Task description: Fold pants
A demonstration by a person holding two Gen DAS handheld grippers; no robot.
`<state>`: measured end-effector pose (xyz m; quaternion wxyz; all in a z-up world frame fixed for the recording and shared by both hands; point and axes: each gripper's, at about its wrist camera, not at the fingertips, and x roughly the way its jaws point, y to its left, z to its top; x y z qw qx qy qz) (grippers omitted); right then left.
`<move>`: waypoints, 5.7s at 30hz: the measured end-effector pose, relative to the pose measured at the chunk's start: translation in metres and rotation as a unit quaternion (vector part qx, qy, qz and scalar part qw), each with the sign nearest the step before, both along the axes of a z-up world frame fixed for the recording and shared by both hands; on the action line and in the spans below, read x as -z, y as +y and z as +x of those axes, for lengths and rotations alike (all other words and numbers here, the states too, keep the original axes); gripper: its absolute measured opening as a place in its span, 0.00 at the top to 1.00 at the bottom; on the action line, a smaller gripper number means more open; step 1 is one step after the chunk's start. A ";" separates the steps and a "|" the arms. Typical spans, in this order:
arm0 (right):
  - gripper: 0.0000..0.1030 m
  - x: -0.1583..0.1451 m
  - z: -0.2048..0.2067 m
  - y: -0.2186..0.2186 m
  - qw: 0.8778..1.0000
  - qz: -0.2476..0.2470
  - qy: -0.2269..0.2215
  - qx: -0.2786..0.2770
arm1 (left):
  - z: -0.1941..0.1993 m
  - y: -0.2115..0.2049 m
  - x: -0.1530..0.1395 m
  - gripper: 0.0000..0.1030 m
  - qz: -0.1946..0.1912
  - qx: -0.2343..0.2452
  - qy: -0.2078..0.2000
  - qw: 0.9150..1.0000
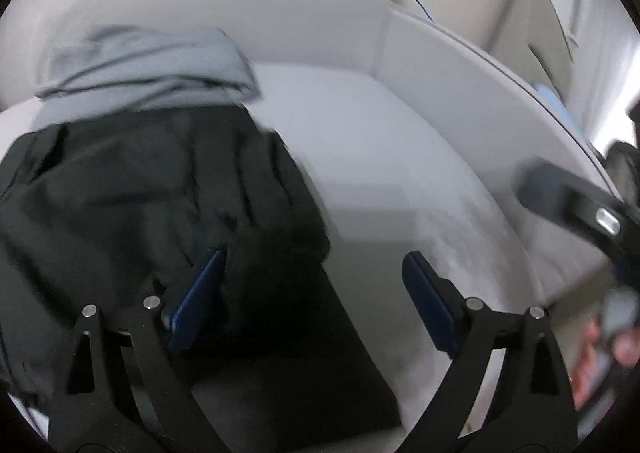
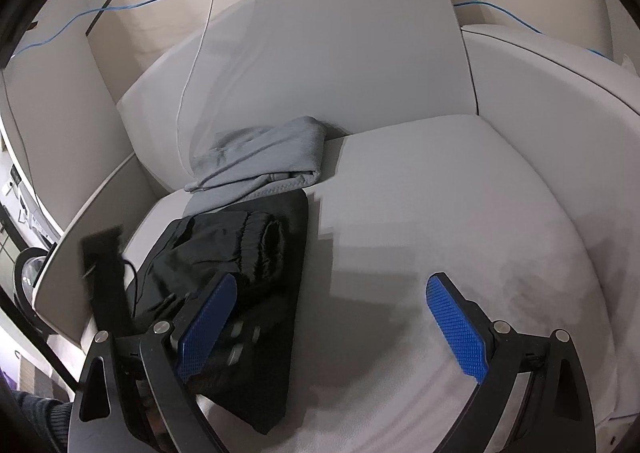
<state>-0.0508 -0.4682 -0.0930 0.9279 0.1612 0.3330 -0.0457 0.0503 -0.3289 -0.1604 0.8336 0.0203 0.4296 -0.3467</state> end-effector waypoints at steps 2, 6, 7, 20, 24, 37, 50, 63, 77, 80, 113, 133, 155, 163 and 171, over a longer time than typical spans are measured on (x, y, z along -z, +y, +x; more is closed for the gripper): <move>0.05 0.001 0.002 -0.001 1.000 -0.003 0.000 0.005 | 0.002 0.010 -0.017 0.14 -0.002 0.007 0.015 1.000; 0.05 -0.002 0.003 0.001 1.000 -0.016 -0.003 0.015 | 0.004 0.053 -0.074 0.14 -0.050 -0.011 0.005 0.999; 0.05 -0.003 0.001 0.003 1.000 -0.020 -0.005 0.016 | 0.007 0.070 -0.094 0.14 -0.059 -0.027 -0.009 0.998; 0.05 -0.026 0.073 0.043 0.997 0.032 0.010 -0.065 | 0.072 0.239 -0.113 0.14 -0.091 -0.211 -0.010 0.973; 0.05 -0.008 0.104 0.064 0.994 0.023 0.016 -0.106 | 0.084 0.260 -0.082 0.14 -0.076 -0.208 0.009 0.975; 0.48 0.067 0.116 0.086 0.976 -0.079 0.111 -0.173 | 0.092 0.241 -0.059 0.14 0.001 -0.159 0.008 0.987; 0.62 0.070 0.089 0.076 0.972 -0.062 0.143 -0.176 | 0.099 0.254 -0.055 0.14 -0.014 -0.170 0.035 0.985; 0.12 0.007 0.073 0.077 0.984 -0.004 0.051 -0.168 | 0.100 0.252 -0.056 0.14 -0.016 -0.169 0.034 0.985; 0.24 0.069 0.104 0.058 0.934 0.293 0.151 -0.138 | 0.100 0.255 -0.063 0.14 -0.034 -0.167 0.035 0.985; 0.28 0.079 0.120 0.054 0.939 0.282 0.156 -0.120 | 0.099 0.255 -0.064 0.14 -0.036 -0.167 0.036 0.985; 0.77 0.079 0.138 0.052 0.956 0.235 0.161 -0.071 | 0.102 0.268 -0.068 0.14 -0.062 -0.173 0.049 0.982; 0.95 0.058 0.066 0.023 0.981 0.115 0.139 -0.070 | 0.094 0.215 -0.023 0.48 0.027 -0.094 0.078 0.992; 1.00 0.085 0.088 0.094 0.967 0.025 0.198 -0.157 | 0.103 0.224 0.017 0.90 0.061 -0.036 0.182 0.981; 1.00 0.091 0.073 0.073 0.967 0.067 0.191 -0.152 | 0.105 0.216 0.028 0.95 0.097 -0.033 0.179 0.979; 0.88 0.010 0.089 0.098 0.978 -0.014 0.106 -0.179 | 0.128 0.191 -0.049 0.95 0.012 -0.045 0.054 0.997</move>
